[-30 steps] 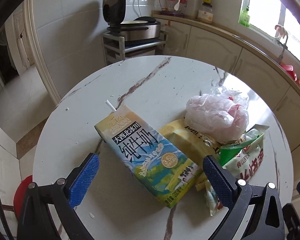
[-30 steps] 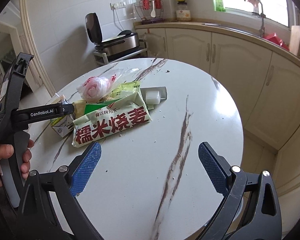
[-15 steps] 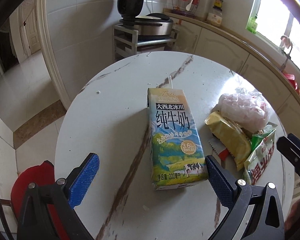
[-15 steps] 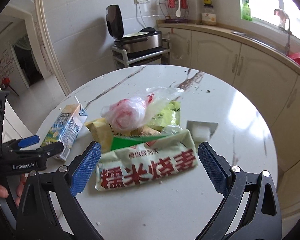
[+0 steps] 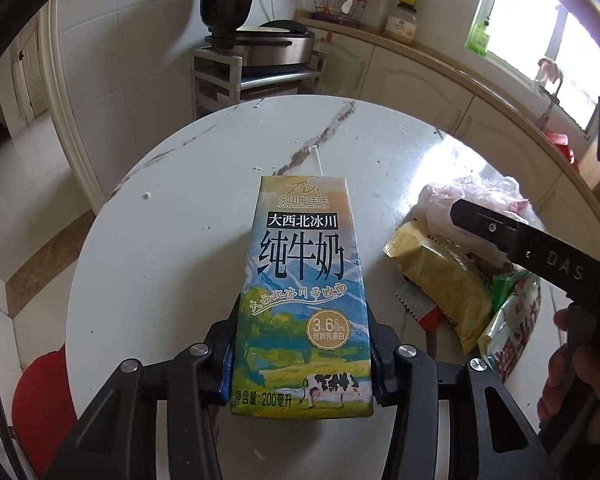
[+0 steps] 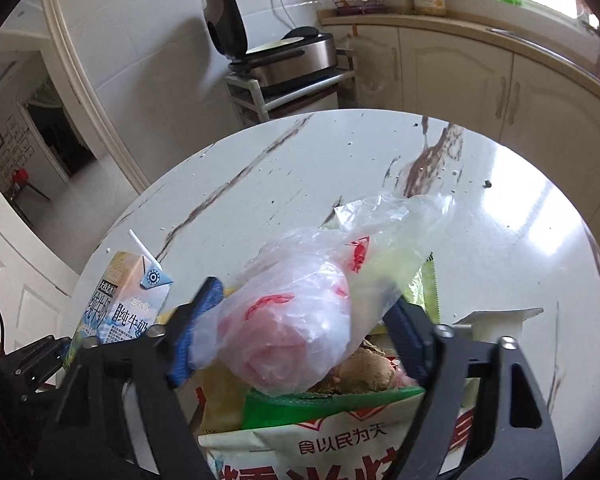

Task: Collect trash
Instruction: 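Grasp the milk carton with the left tool while the right tool grasps the pink plastic bag, then carry carton and pink bag over the blue bin and open both tools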

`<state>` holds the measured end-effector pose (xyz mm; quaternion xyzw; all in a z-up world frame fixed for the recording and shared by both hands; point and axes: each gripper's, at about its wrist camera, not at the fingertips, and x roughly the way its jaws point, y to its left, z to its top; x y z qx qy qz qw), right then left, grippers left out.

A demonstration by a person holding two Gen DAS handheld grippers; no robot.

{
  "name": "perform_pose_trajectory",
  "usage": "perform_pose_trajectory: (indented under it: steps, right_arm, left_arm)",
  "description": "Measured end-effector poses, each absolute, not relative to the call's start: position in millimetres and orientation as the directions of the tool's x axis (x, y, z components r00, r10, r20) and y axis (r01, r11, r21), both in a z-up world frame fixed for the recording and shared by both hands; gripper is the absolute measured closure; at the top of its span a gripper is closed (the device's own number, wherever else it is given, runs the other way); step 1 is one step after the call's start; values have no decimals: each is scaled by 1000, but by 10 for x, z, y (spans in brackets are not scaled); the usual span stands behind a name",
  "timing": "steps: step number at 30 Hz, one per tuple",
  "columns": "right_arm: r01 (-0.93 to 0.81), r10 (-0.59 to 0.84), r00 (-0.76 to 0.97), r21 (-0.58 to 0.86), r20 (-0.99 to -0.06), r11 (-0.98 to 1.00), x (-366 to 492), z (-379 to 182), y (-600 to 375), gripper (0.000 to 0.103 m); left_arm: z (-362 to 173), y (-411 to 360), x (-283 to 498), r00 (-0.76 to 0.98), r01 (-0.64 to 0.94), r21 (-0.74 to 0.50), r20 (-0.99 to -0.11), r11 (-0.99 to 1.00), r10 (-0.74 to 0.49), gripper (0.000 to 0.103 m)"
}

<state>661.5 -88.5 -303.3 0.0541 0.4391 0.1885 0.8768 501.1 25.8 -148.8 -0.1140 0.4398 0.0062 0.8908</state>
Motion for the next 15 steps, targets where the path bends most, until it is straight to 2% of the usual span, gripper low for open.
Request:
perform_pose_trajectory:
  steps: [8, 15]
  right_arm:
    - [-326, 451, 621, 312, -642, 893, 6255, -2663, -1084, 57]
    - [-310, 431, 726, 305, -535, 900, 5572, -2117, -1652, 57]
  left_arm:
    - [-1218, 316, 4731, 685, -73, -226, -720, 971, -116, 58]
    - [-850, -75, 4256, 746, 39, -205, -646, 978, -165, 58]
